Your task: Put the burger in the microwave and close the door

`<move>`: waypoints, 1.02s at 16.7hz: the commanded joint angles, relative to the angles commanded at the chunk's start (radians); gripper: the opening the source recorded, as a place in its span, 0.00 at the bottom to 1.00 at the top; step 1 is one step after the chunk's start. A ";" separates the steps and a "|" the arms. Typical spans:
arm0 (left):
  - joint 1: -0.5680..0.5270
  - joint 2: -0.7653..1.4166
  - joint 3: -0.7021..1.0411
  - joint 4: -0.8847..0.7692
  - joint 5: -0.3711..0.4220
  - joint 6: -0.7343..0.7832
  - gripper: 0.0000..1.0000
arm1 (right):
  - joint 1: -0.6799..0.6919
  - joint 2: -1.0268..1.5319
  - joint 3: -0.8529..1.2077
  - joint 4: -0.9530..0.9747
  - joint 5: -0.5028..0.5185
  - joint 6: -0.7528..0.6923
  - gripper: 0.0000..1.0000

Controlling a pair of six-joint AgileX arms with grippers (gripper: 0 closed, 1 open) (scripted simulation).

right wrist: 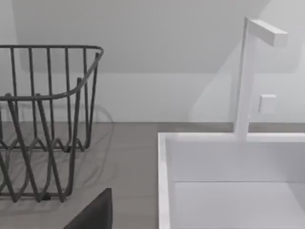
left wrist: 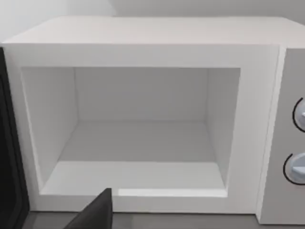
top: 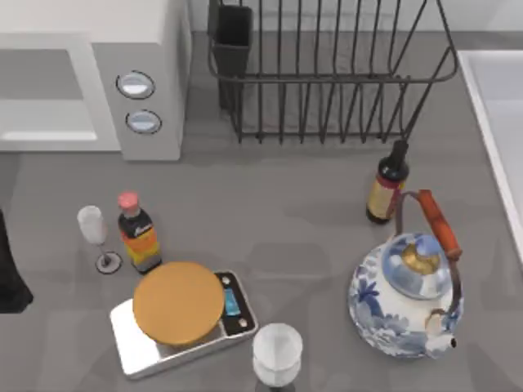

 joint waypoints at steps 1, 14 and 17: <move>0.000 0.000 0.000 0.000 0.000 0.000 1.00 | 0.000 0.000 0.000 0.000 0.000 0.000 1.00; 0.130 0.765 0.526 -0.411 0.001 0.330 1.00 | 0.000 0.000 0.000 0.000 0.000 0.000 1.00; 0.178 1.048 0.718 -0.563 0.001 0.451 1.00 | 0.000 0.000 0.000 0.000 0.000 0.000 1.00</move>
